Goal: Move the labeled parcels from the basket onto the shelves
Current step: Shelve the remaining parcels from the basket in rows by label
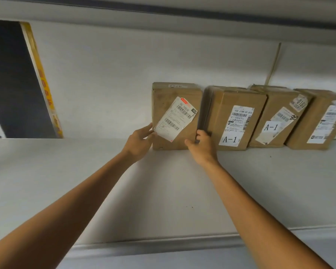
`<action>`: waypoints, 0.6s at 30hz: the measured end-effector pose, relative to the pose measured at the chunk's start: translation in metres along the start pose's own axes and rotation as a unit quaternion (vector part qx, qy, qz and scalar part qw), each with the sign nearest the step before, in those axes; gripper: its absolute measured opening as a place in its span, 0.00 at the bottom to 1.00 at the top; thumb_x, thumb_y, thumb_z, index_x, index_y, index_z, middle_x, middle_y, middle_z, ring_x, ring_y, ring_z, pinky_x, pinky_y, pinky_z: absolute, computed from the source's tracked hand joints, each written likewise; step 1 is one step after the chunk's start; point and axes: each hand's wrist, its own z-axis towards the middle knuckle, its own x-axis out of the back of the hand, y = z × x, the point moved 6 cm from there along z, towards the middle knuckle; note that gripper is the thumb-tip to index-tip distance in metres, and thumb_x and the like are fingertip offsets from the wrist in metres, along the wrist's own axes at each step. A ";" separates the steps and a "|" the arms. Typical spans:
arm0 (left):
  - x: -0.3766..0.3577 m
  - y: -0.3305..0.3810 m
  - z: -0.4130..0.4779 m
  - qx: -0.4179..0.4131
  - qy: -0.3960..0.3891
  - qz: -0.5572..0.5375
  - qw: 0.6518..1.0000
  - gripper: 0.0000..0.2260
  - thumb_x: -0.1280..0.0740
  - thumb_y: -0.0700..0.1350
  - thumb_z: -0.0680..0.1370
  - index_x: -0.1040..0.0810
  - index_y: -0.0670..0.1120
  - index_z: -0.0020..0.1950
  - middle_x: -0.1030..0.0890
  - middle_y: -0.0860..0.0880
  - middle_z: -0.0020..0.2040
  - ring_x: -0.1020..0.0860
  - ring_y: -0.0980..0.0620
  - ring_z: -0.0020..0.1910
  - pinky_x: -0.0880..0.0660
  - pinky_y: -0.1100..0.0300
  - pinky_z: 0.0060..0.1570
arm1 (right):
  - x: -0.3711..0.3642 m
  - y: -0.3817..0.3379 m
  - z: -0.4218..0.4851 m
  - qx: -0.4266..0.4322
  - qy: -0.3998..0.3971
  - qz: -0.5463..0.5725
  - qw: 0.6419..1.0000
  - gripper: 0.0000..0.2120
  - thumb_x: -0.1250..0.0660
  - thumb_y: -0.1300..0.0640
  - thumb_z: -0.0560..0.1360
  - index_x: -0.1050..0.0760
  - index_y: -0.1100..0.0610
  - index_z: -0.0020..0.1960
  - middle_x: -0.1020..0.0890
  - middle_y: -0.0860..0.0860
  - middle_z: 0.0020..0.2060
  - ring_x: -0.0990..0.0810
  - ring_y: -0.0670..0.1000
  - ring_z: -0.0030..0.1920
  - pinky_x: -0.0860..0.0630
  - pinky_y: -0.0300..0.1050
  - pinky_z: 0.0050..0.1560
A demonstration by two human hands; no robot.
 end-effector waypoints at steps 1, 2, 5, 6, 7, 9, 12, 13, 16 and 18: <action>0.004 0.001 -0.006 -0.003 -0.006 0.013 1.000 0.21 0.37 0.49 0.80 0.31 0.51 0.73 0.21 0.50 0.63 0.25 0.46 0.65 0.29 0.47 0.65 | 0.003 0.001 -0.005 0.002 -0.005 0.005 1.000 0.20 0.31 0.55 0.74 0.27 0.54 0.65 0.20 0.50 0.60 0.21 0.51 0.56 0.24 0.47 0.58; 0.008 0.004 -0.012 -0.008 -0.008 0.028 1.000 0.19 0.38 0.47 0.81 0.30 0.50 0.72 0.20 0.48 0.62 0.25 0.46 0.64 0.27 0.50 0.63 | 0.008 0.001 -0.012 0.004 -0.008 0.004 1.000 0.23 0.31 0.53 0.74 0.30 0.52 0.68 0.22 0.49 0.62 0.22 0.50 0.59 0.26 0.50 0.62; 0.013 0.018 -0.029 -0.058 -0.015 0.097 0.993 0.15 0.38 0.44 0.81 0.27 0.48 0.68 0.20 0.48 0.60 0.21 0.51 0.56 0.27 0.65 0.50 | 0.020 -0.005 -0.031 0.021 -0.020 -0.004 1.000 0.27 0.32 0.53 0.76 0.34 0.48 0.73 0.26 0.49 0.67 0.26 0.50 0.65 0.29 0.50 0.66; 0.011 0.024 -0.035 -0.078 -0.024 0.125 0.989 0.15 0.39 0.44 0.81 0.27 0.49 0.68 0.20 0.49 0.61 0.22 0.52 0.56 0.29 0.66 0.49 | 0.024 -0.008 -0.037 0.028 -0.030 -0.015 0.999 0.26 0.32 0.52 0.76 0.34 0.49 0.73 0.27 0.49 0.68 0.27 0.51 0.67 0.30 0.49 0.67; 0.008 0.030 -0.040 -0.094 -0.034 0.149 0.984 0.16 0.39 0.45 0.81 0.27 0.49 0.69 0.21 0.49 0.63 0.22 0.51 0.57 0.30 0.65 0.50 | 0.028 -0.010 -0.042 0.034 -0.041 -0.028 0.998 0.26 0.32 0.52 0.76 0.33 0.49 0.73 0.27 0.49 0.69 0.28 0.51 0.68 0.31 0.48 0.67; -0.002 0.042 -0.049 -0.108 -0.066 0.182 0.975 0.16 0.42 0.47 0.82 0.29 0.50 0.70 0.26 0.49 0.68 0.25 0.48 0.63 0.31 0.62 0.53 | 0.040 -0.015 -0.054 0.042 -0.048 -0.062 0.996 0.26 0.32 0.50 0.76 0.33 0.49 0.72 0.27 0.49 0.69 0.28 0.51 0.68 0.32 0.45 0.66; -0.024 0.067 -0.065 -0.123 -0.142 0.226 0.956 0.19 0.49 0.53 0.83 0.34 0.52 0.73 0.40 0.48 0.77 0.40 0.44 0.75 0.38 0.52 0.70 | 0.071 -0.016 -0.071 0.031 -0.009 -0.125 0.992 0.25 0.34 0.45 0.76 0.32 0.47 0.72 0.26 0.49 0.68 0.27 0.52 0.67 0.31 0.44 0.62; -0.032 0.077 -0.070 -0.132 -0.163 0.240 0.948 0.20 0.50 0.55 0.83 0.35 0.52 0.74 0.43 0.49 0.78 0.46 0.44 0.77 0.43 0.48 0.73 | 0.083 -0.014 -0.076 0.020 0.004 -0.131 0.991 0.25 0.35 0.44 0.76 0.32 0.47 0.71 0.27 0.49 0.69 0.28 0.53 0.67 0.31 0.44 0.62; -0.058 0.107 -0.084 -0.157 -0.177 0.301 0.924 0.19 0.49 0.55 0.83 0.34 0.54 0.72 0.40 0.48 0.77 0.48 0.43 0.77 0.45 0.47 0.72 | 0.124 -0.008 -0.096 0.016 0.025 -0.148 0.989 0.23 0.35 0.44 0.76 0.29 0.49 0.69 0.28 0.51 0.69 0.31 0.55 0.69 0.32 0.44 0.61; -0.082 0.124 -0.096 -0.177 -0.194 0.339 0.903 0.19 0.47 0.53 0.83 0.35 0.53 0.73 0.34 0.46 0.74 0.37 0.43 0.73 0.39 0.52 0.67 | 0.158 -0.002 -0.112 0.010 0.035 -0.180 0.983 0.24 0.36 0.43 0.77 0.31 0.48 0.71 0.37 0.53 0.74 0.41 0.58 0.74 0.37 0.49 0.67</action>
